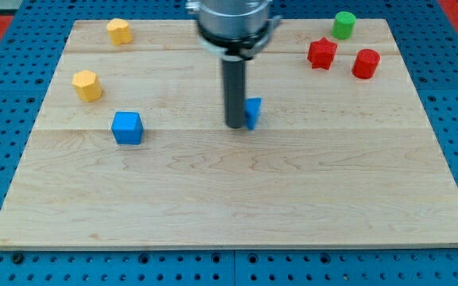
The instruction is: Slide the blue triangle towards the center right
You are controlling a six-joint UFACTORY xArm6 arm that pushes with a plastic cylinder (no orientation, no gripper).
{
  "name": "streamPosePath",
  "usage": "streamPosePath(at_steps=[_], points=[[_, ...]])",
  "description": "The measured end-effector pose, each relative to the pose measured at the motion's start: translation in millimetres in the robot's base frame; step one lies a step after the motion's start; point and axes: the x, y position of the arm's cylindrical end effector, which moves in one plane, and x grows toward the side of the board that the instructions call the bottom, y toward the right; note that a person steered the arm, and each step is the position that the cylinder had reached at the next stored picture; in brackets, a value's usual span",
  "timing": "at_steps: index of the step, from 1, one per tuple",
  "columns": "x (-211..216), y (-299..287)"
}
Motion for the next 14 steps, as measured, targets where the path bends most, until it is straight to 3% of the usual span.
streamPosePath(at_steps=[1, 3, 4, 7, 8, 10, 12, 14], points=[[-18, 39], [-43, -24], [-71, -11], [-66, 108], [-66, 102], [-64, 36], [-44, 92], [-79, 98]])
